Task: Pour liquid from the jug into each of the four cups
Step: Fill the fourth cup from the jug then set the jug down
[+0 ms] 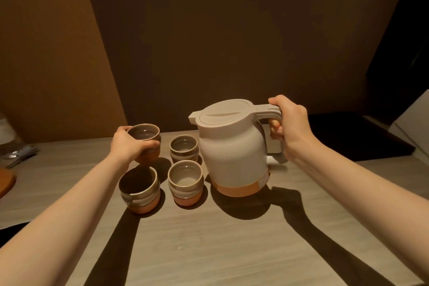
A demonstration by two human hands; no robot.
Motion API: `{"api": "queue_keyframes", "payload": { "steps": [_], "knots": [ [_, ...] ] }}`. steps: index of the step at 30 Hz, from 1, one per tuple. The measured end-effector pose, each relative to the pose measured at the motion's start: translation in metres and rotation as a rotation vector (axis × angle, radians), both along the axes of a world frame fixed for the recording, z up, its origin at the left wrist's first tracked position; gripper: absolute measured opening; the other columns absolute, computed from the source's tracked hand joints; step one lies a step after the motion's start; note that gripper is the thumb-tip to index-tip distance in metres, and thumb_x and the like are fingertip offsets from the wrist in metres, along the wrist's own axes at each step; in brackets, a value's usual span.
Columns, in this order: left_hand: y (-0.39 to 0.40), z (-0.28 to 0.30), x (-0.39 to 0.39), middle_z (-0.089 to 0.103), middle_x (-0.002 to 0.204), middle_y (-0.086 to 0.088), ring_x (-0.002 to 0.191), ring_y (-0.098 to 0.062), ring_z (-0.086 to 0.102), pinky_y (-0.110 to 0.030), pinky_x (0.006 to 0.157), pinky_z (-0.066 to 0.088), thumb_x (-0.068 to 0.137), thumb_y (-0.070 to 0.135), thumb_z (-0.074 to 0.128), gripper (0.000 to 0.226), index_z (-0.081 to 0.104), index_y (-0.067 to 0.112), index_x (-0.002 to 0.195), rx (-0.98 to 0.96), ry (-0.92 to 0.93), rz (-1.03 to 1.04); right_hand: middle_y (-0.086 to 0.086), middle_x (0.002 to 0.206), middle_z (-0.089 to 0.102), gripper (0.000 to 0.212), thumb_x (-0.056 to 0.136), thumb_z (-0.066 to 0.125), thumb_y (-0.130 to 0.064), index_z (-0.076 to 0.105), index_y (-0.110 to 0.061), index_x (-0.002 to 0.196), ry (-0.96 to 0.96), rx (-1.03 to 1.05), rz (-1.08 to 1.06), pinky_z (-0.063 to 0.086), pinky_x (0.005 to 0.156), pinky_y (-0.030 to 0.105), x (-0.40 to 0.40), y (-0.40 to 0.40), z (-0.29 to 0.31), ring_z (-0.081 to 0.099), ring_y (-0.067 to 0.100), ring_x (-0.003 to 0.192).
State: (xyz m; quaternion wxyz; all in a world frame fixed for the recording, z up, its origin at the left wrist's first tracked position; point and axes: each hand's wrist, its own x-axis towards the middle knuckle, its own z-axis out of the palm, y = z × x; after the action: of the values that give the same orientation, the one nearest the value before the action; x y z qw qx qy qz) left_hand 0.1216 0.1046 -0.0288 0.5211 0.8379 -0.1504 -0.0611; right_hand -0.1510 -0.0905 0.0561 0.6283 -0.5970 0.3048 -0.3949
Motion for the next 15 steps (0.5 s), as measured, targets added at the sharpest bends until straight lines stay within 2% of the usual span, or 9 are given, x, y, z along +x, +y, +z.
{"api": "queue_keyframes", "payload": {
  "steps": [9,15],
  "knots": [
    [-0.002,-0.025,0.026,0.054,0.126,-0.016,0.117,-0.034,0.051,-0.043,0.090,0.048,0.058,0.020,0.090,0.089,0.042,0.005,0.131,0.153,0.092,-0.010,-0.005,0.040,0.042,0.039,0.090,0.056,-0.028,0.052,-0.014,0.054,0.027,-0.009,0.006,0.031,0.044,0.022,0.016,-0.010,-0.015,0.036,0.005,0.035],
    [-0.002,-0.030,0.029,0.058,0.120,-0.015,0.110,-0.033,0.055,-0.045,0.090,0.050,0.050,0.023,0.094,0.093,0.045,0.005,0.128,0.226,0.119,-0.022,-0.003,0.041,0.040,0.040,0.090,0.055,-0.029,0.052,-0.013,0.054,0.030,-0.012,0.012,0.030,0.045,0.024,0.016,-0.011,-0.019,0.034,0.007,0.036]
  ]
}}
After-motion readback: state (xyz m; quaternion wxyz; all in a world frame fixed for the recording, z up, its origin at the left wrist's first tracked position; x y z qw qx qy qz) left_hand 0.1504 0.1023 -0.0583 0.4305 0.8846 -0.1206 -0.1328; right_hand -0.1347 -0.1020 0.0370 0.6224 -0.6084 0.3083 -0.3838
